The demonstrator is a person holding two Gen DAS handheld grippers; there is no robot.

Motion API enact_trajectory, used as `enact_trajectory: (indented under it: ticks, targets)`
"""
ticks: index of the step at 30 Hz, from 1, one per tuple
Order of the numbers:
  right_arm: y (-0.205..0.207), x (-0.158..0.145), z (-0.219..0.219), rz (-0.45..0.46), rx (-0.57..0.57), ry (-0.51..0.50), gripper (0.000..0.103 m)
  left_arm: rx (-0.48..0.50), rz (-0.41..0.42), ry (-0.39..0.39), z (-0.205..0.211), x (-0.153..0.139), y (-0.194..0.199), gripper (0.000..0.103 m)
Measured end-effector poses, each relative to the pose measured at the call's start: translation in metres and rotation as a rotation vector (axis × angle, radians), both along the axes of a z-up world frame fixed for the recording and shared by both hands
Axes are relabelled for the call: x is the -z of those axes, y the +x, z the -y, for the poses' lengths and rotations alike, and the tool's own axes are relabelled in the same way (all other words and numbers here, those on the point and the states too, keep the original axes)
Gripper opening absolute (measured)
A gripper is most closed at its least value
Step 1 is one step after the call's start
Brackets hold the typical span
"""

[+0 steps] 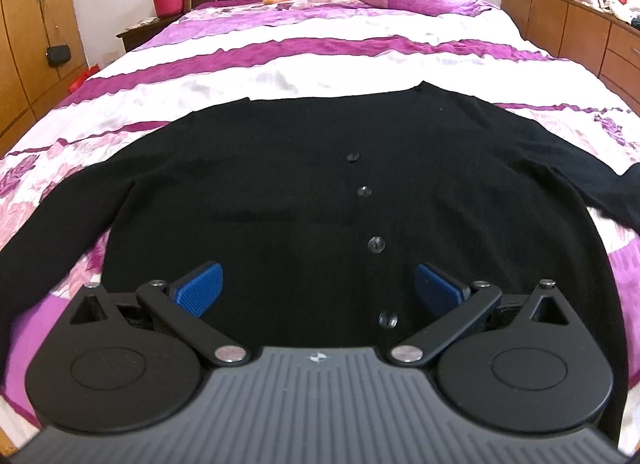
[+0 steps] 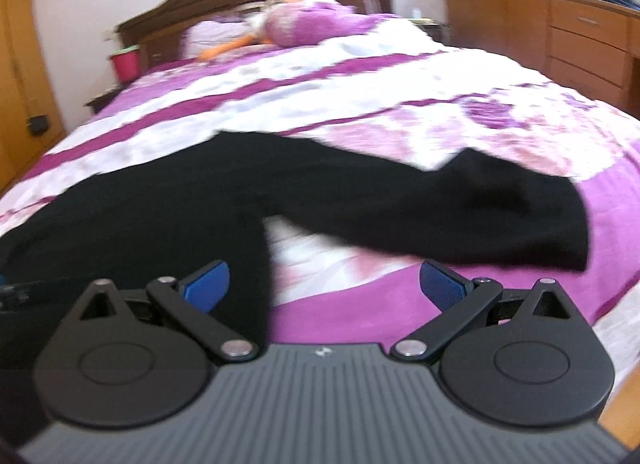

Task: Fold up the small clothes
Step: 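Grasp the cardigan sleeve cuff with the right gripper and lift it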

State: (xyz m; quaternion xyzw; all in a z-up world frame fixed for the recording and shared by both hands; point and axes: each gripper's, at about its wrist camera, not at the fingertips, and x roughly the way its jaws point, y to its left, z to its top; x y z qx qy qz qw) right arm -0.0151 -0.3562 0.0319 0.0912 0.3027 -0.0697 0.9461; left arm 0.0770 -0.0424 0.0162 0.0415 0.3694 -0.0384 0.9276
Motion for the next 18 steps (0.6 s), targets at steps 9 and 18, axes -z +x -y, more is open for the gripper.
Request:
enact_trajectory:
  ticks: [9, 18]
  targets:
    - [0.018, 0.008, 0.108, -0.033, 0.214, -0.017, 0.103, -0.02, -0.063, 0.014, 0.018, 0.021, 0.033, 0.103]
    - [0.037, 0.037, 0.172, -0.128, 0.284, -0.011, 0.103, -0.034, -0.108, 0.018, 0.03, 0.049, 0.04, 0.103]
